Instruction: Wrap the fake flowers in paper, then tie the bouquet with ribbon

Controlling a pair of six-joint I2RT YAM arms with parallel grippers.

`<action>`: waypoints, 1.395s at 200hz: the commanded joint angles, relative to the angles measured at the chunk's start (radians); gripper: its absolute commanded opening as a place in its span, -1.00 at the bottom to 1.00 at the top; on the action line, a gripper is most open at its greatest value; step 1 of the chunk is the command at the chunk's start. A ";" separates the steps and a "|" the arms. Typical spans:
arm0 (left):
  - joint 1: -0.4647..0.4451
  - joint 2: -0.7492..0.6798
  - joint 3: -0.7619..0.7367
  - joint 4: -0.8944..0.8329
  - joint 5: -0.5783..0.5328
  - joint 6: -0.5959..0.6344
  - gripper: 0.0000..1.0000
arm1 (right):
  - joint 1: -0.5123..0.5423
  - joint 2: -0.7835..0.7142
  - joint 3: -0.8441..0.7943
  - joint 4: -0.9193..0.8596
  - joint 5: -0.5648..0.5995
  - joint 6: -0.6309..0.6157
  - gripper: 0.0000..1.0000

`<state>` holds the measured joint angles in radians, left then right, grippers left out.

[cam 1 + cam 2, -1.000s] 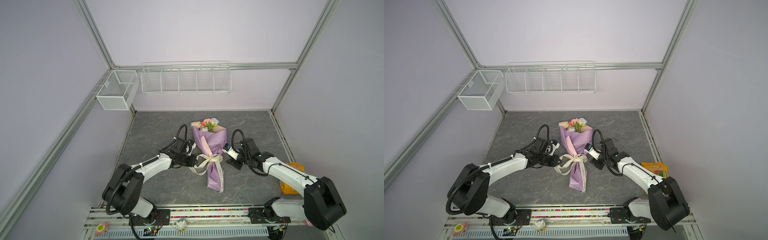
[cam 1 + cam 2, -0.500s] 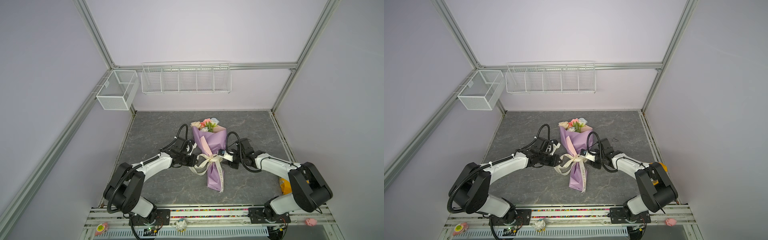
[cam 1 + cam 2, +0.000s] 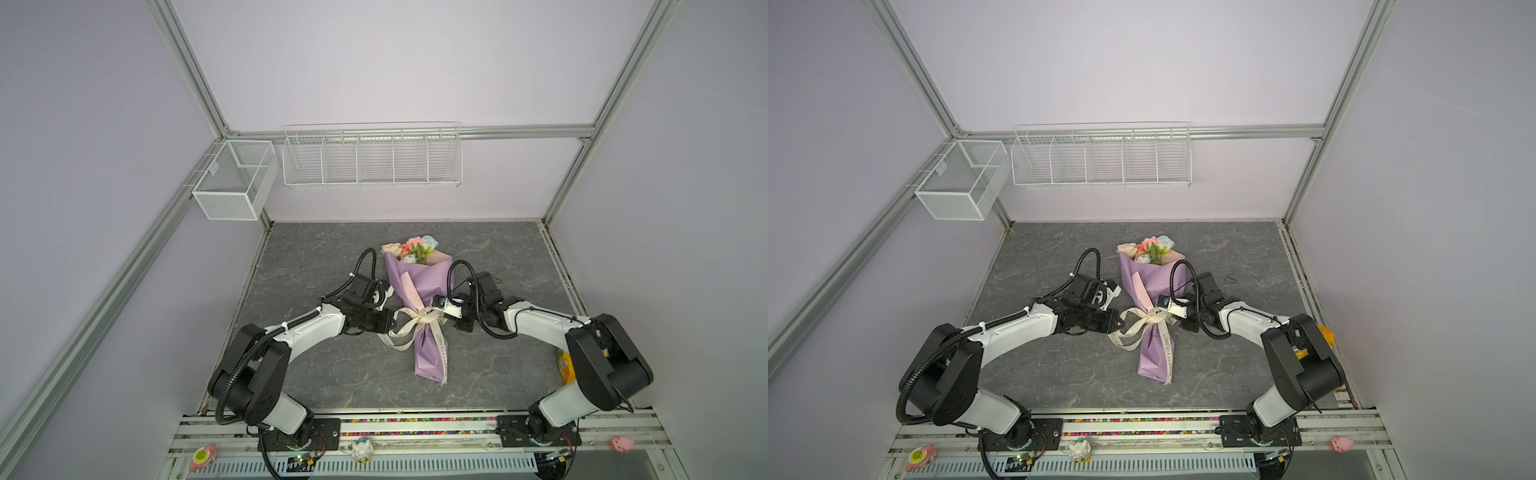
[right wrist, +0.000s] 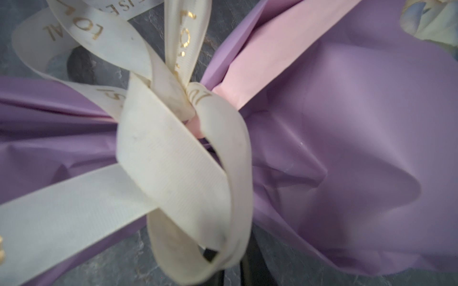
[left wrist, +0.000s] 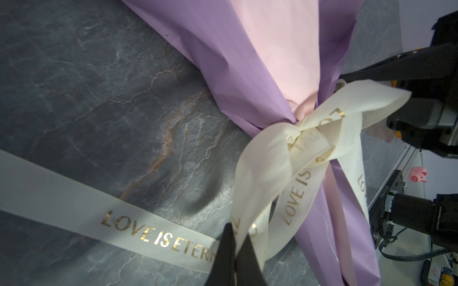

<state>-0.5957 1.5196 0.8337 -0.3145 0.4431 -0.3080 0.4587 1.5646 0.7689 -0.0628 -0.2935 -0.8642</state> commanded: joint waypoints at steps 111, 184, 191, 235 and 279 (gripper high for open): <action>0.005 0.025 -0.027 -0.028 -0.082 0.011 -1.00 | -0.002 -0.043 -0.031 -0.014 0.275 0.159 -0.86; 0.005 0.029 -0.036 -0.070 -0.139 0.044 -1.00 | 0.000 -0.015 -0.006 -0.044 0.307 0.173 -0.86; 0.005 0.025 -0.034 -0.059 -0.121 0.047 -1.00 | 0.002 -0.025 -0.006 -0.046 0.296 0.174 -0.83; 0.005 0.005 -0.020 -0.033 -0.067 0.051 -1.00 | 0.039 -0.126 -0.056 0.016 0.180 0.093 0.28; 0.004 0.004 -0.002 -0.041 -0.049 0.057 -1.00 | 0.077 -0.078 -0.022 0.009 0.179 0.030 0.25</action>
<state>-0.5957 1.5444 0.8021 -0.3569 0.3717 -0.2714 0.5205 1.4631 0.7311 -0.0677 -0.0799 -0.7784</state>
